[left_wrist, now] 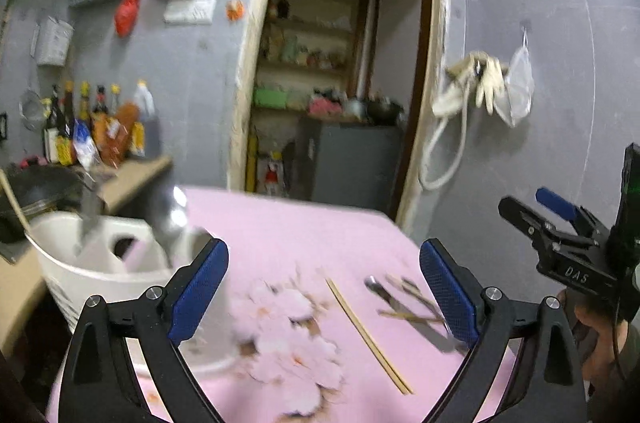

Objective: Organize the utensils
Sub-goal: 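Lower the left tool onto a chopstick while the right tool lowers onto another chopstick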

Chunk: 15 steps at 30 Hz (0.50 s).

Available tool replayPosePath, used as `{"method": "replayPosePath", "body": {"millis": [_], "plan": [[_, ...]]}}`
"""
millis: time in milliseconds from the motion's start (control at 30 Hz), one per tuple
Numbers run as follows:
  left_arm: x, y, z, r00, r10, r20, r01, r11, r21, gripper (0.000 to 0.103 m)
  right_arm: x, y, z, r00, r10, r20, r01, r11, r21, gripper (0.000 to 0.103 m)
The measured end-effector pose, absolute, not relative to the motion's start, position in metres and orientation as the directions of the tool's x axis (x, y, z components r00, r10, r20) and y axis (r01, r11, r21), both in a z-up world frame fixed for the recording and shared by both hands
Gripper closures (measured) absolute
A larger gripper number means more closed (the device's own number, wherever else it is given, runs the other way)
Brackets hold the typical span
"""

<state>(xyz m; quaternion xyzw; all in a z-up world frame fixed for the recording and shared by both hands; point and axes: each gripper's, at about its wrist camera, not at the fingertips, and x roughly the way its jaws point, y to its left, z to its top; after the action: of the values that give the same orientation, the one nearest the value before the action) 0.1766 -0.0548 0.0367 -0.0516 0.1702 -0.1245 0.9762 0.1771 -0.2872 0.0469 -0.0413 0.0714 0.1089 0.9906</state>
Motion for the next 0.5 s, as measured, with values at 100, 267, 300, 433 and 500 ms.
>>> {"method": "replayPosePath", "body": {"millis": [100,267,300,433,500], "plan": [[0.192,-0.07,0.022,0.87,-0.276,-0.408,0.236,0.961,-0.147,0.009,0.189,-0.3,0.034,0.953,0.21,-0.218,-0.229,0.971,-0.067,0.0],[0.216,-0.08,0.002,0.807,-0.289,-0.515,0.237,0.957,-0.166,0.01,0.213,-0.31,0.012,0.908,0.226,-0.354,-0.256,0.966,-0.039,0.007],[0.221,-0.08,-0.001,0.796,-0.292,-0.531,0.234,0.956,-0.174,0.01,0.219,-0.31,0.008,0.895,0.233,-0.38,-0.265,0.964,-0.035,0.013],[0.236,-0.083,-0.014,0.749,-0.31,-0.586,0.239,0.951,-0.197,0.024,0.241,-0.307,-0.007,0.837,0.257,-0.484,-0.305,0.952,-0.022,0.033],[0.244,-0.087,-0.02,0.72,-0.317,-0.617,0.245,0.948,-0.202,0.037,0.254,-0.303,-0.016,0.794,0.274,-0.543,-0.339,0.941,-0.02,0.04]]}}
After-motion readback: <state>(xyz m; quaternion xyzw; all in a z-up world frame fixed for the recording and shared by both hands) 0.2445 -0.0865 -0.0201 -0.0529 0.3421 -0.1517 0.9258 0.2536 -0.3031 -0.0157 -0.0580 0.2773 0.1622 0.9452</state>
